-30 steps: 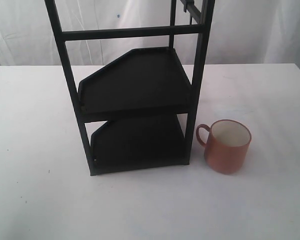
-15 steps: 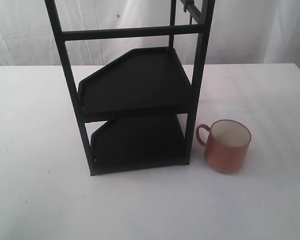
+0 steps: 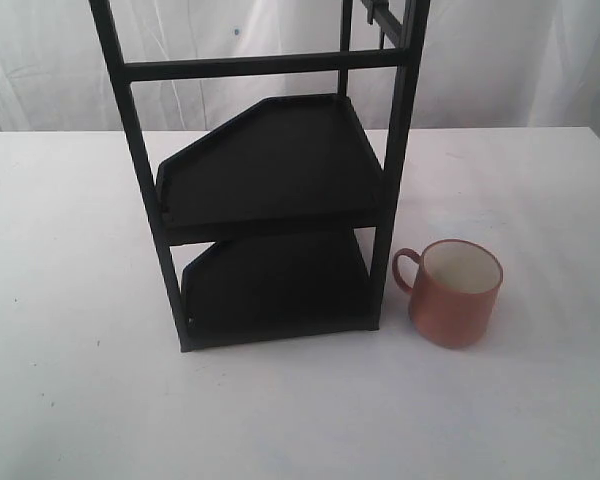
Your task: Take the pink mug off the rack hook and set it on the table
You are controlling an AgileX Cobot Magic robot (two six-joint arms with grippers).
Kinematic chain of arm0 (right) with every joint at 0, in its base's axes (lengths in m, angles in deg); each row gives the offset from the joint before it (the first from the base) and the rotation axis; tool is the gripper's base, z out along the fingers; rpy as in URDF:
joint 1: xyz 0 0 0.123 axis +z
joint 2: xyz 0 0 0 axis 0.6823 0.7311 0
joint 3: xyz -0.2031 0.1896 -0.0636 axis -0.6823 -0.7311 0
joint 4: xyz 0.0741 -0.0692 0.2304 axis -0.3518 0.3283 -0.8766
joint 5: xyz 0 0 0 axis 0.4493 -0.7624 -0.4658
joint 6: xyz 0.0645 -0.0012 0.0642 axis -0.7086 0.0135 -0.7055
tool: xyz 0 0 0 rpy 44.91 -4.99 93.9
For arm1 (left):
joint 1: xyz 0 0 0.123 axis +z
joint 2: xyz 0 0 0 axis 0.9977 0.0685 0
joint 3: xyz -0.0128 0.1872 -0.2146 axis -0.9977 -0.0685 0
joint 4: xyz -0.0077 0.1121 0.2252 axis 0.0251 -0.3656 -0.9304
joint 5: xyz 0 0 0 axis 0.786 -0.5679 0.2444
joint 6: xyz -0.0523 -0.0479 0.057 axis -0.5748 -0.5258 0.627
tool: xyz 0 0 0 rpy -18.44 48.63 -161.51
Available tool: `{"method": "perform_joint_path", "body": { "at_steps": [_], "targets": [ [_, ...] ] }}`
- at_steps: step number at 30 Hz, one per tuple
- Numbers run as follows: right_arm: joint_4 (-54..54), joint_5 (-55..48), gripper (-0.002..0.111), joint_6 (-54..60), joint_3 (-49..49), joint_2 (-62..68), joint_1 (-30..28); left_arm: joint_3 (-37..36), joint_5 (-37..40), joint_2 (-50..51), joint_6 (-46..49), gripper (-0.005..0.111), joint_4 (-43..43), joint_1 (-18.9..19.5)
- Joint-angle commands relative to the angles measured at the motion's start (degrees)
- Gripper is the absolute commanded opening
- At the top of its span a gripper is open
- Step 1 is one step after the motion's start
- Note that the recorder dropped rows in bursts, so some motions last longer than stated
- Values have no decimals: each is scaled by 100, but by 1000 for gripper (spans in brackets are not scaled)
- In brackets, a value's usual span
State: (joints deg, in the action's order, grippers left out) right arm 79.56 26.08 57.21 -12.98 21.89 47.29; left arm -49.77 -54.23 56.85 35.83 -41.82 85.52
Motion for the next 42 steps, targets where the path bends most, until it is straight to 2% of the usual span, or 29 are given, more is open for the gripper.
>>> {"method": "perform_joint_path", "body": {
  "at_steps": [1,7,17,24,28,31,35,38,42],
  "targets": [
    [-1,1099,0,-125,-348,416,-28,-11,5,-14,-6,0,32,-25],
    [-1,973,0,-125,-793,1165,-28,-11,5,-14,-6,0,32,-25],
    [-1,-659,0,-125,-885,1369,-28,-11,-6,-14,-6,0,32,-25],
    [-1,-736,0,-125,-885,1369,-28,-11,-6,-14,-6,0,32,-25],
    [-13,-1014,0,-163,-888,807,-210,-11,-16,-14,-6,0,32,-25],
    [22,-1867,0,23,-888,189,-583,-11,-16,-14,-6,0,32,-25],
    [41,-2613,0,7,-865,-122,-660,-11,-16,-14,-6,0,32,-25],
    [31,-2377,0,7,-912,-122,-660,-11,-23,-15,-6,0,32,-25],
    [29,-916,0,7,-1387,-122,-660,-11,-23,-19,-6,0,32,-15]
  ]
}}
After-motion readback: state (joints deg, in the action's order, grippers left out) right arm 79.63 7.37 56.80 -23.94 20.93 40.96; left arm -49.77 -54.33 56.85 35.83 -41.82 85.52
